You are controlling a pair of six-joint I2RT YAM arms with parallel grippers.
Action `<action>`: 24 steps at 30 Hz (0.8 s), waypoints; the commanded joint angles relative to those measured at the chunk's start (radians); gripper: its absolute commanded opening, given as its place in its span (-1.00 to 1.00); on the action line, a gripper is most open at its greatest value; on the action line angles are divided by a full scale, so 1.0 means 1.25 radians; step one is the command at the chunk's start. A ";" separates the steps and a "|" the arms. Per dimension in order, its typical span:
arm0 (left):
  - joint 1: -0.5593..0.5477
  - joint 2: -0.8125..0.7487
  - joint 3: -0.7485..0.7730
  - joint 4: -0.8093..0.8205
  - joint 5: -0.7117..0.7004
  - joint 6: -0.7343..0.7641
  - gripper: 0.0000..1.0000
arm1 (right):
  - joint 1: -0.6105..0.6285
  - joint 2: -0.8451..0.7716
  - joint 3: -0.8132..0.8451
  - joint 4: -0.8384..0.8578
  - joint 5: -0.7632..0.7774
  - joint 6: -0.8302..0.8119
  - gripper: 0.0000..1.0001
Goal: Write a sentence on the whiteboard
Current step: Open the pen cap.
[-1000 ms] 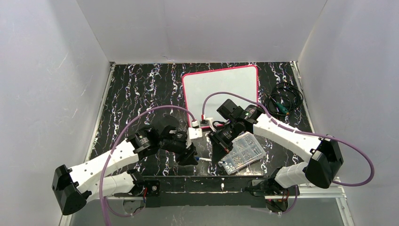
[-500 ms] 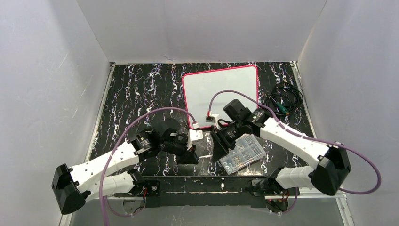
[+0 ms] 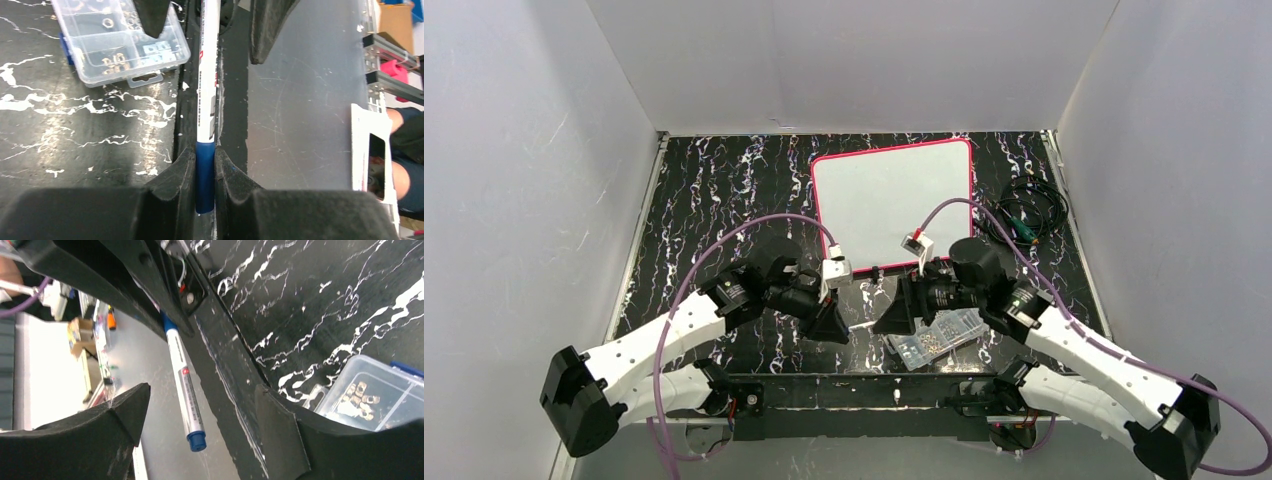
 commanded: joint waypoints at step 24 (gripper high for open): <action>0.070 0.055 0.025 0.065 0.092 -0.101 -1.00 | 0.002 -0.082 -0.199 0.520 0.095 0.321 0.06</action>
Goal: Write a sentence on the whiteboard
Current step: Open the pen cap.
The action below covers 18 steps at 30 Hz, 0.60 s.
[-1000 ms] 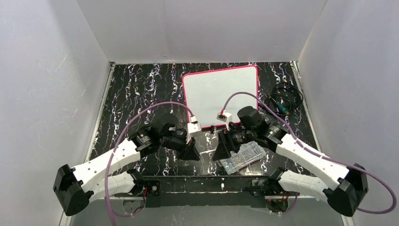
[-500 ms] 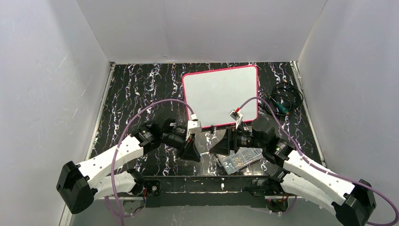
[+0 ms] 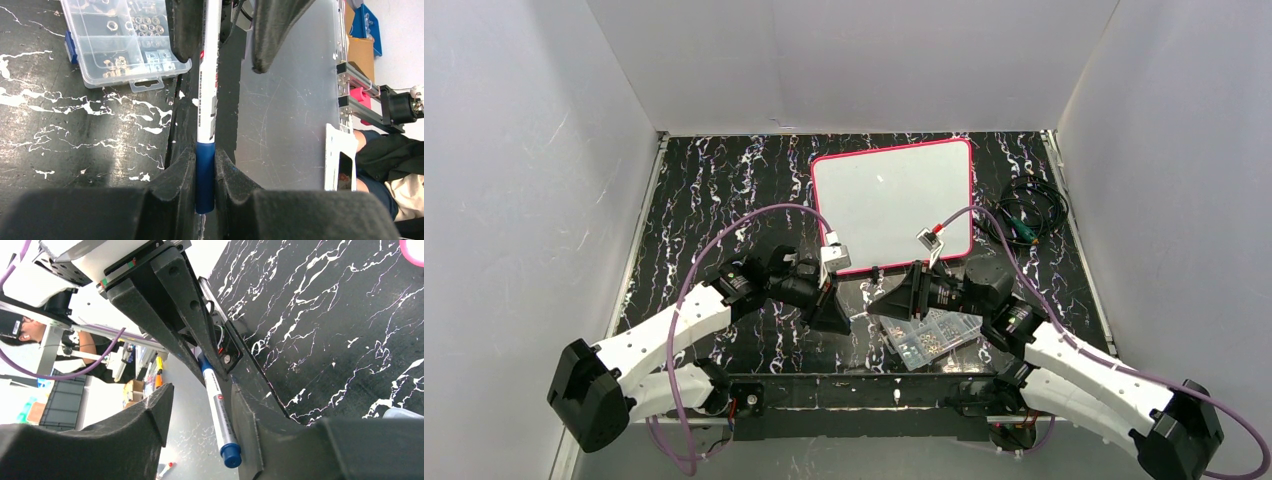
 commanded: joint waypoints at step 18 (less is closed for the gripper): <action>0.030 0.018 0.022 0.033 0.009 -0.042 -1.00 | 0.022 0.045 -0.015 0.108 -0.011 0.013 -0.50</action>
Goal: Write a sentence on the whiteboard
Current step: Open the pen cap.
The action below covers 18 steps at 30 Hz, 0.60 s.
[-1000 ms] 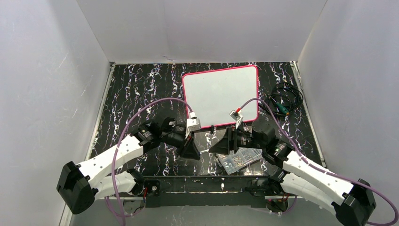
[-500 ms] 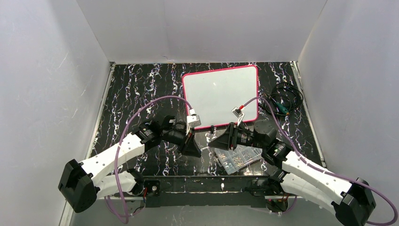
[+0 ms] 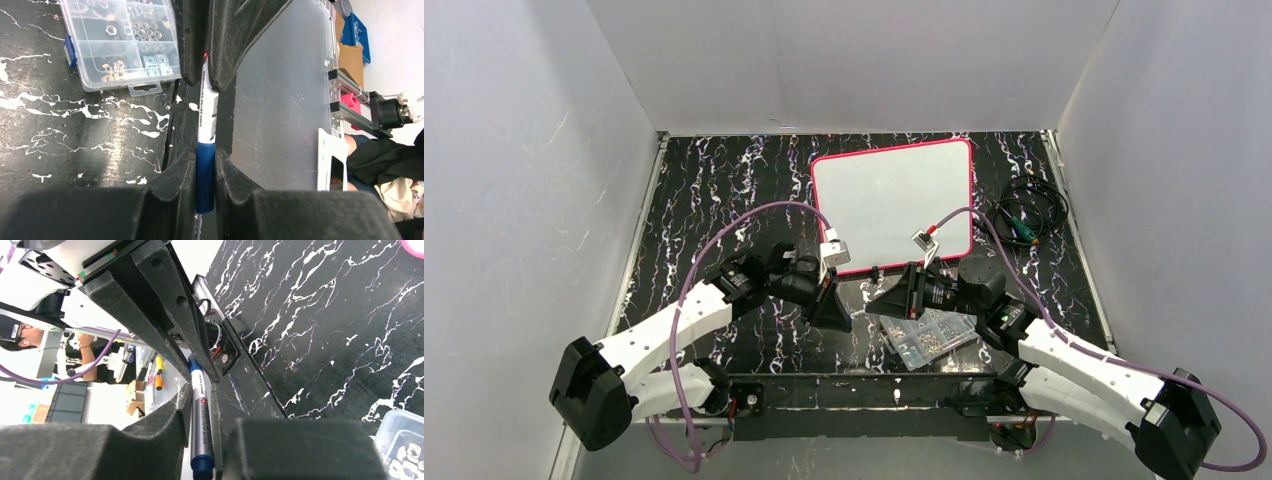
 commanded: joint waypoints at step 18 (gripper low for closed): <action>0.017 -0.061 0.000 0.025 0.000 0.007 -1.00 | -0.038 -0.099 0.187 -0.207 0.064 -0.183 -0.97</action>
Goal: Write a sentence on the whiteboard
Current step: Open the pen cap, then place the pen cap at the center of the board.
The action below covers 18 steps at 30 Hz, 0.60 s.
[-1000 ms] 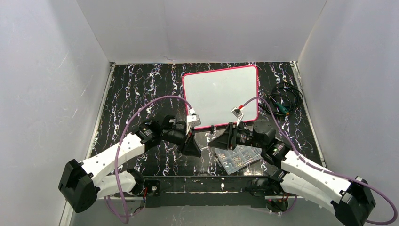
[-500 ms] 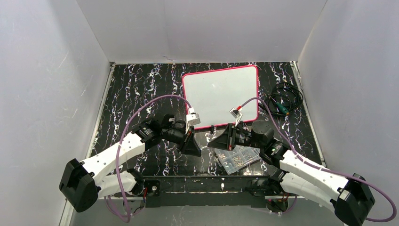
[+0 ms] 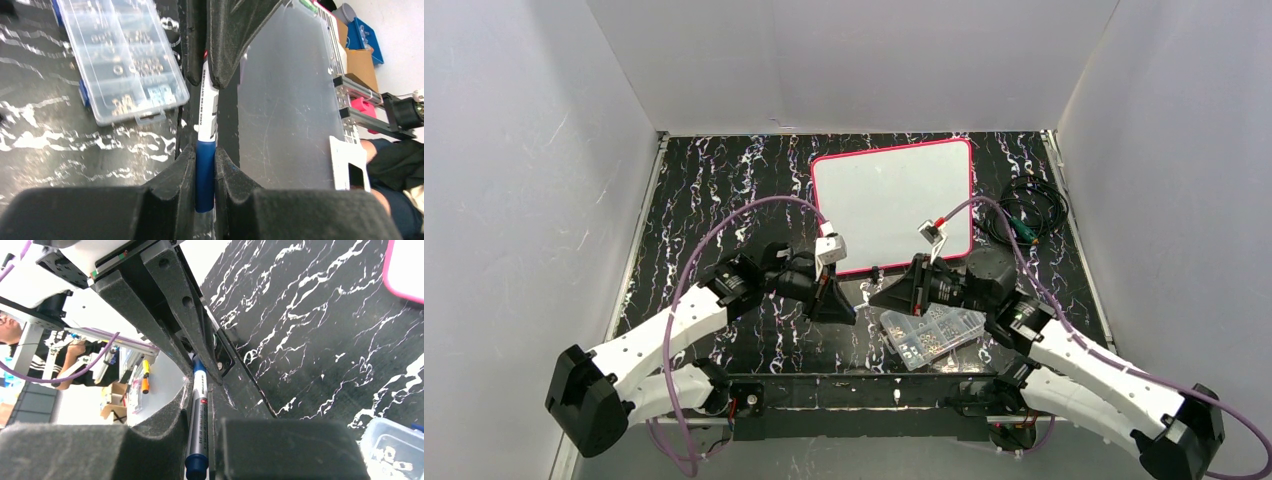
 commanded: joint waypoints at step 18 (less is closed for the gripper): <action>0.033 -0.122 0.004 -0.149 -0.347 0.023 -1.00 | -0.100 -0.021 0.397 -0.481 0.105 -0.362 -0.97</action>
